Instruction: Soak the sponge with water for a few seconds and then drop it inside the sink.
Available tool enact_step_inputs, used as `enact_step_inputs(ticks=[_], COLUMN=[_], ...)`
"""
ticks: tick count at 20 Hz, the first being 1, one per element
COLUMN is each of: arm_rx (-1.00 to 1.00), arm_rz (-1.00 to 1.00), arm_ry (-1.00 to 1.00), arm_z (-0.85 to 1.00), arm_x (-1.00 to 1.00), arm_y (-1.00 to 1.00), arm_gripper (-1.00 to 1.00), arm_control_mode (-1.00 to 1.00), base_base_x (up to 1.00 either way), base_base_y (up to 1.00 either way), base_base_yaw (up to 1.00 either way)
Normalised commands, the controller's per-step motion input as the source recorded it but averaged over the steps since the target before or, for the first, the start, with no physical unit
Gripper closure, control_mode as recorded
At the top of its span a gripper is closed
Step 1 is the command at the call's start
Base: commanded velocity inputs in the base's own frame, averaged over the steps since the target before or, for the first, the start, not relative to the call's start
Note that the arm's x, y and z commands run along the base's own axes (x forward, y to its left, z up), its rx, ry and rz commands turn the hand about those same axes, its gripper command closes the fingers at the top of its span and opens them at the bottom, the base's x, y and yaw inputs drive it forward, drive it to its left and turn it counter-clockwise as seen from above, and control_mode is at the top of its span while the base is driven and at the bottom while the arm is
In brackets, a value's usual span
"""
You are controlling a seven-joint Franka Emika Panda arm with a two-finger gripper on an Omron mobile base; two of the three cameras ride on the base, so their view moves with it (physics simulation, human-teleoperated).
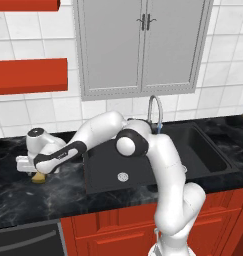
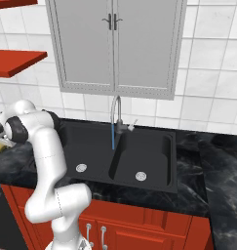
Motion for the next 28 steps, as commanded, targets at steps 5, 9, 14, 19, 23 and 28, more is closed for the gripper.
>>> enact_step_inputs(ticks=[5, 9, 14, 19, 23, 28], arm_rx=[0.0, 0.0, 0.0, 0.0, 0.0, 0.0], arm_rz=[0.0, 0.0, 0.0, 0.0, -0.02, -0.01], arm_ry=[0.0, 0.0, 0.0, 0.0, 0.0, 0.03], arm_z=[0.0, 0.0, 0.0, 0.0, 0.01, 0.53], arm_x=[0.0, 0.0, 0.0, 0.0, 0.0, 0.0], arm_y=[0.0, 0.0, 0.0, 0.0, -0.06, -0.4], arm_gripper=[-1.0, 1.0, 1.0, 1.0, 1.0, 1.0], arm_control_mode=[-1.0, -1.0, -1.0, -1.0, -1.0, -1.0], base_base_x=[0.0, 0.0, 0.0, 0.0, 0.0, 0.0], base_base_y=[0.0, 0.0, 0.0, 0.0, 0.0, 0.0], base_base_yaw=[0.0, 0.0, 0.0, 0.0, 0.0, 0.0])
